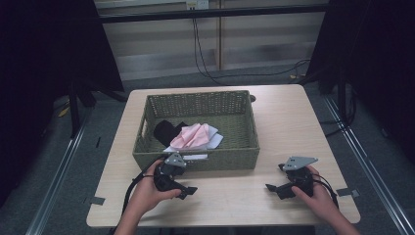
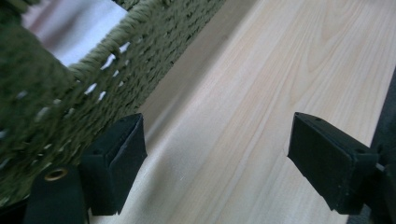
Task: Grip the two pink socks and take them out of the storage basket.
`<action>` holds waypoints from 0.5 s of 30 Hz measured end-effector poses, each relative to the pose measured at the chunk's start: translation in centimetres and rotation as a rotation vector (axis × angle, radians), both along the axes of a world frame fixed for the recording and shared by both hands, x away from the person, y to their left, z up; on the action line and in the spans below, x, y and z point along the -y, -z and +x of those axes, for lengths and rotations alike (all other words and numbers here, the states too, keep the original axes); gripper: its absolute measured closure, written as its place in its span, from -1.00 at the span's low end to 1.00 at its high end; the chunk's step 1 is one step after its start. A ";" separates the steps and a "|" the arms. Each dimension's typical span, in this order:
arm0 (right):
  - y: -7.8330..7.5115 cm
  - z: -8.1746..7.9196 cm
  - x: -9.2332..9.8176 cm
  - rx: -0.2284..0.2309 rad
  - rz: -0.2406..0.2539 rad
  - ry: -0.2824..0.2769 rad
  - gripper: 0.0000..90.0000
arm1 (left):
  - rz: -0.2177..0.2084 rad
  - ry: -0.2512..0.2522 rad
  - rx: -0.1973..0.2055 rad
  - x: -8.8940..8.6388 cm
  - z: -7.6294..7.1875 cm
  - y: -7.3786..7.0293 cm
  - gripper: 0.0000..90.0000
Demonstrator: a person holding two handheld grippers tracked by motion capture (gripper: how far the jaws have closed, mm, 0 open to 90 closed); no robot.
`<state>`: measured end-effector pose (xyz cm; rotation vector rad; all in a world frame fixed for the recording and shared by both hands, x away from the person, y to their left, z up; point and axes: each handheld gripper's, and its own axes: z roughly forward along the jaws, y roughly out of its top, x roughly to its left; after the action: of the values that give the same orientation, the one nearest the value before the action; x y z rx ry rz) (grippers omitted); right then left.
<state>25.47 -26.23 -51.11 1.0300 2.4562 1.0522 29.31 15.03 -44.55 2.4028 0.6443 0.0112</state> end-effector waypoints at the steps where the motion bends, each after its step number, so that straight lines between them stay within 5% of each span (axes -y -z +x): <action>1: 0.0 0.0 0.0 -0.001 0.000 0.001 -0.80 | 0.003 -0.003 0.000 0.0 0.1 -0.2 -0.58; 15: 0.0 0.0 0.0 -0.001 0.000 0.002 -0.80 | 0.013 0.001 -0.054 0.0 1.1 -3.3 -0.58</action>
<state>25.45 -26.22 -51.10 1.0328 2.4559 1.0519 30.45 14.98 -41.22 2.4235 0.6699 -0.0499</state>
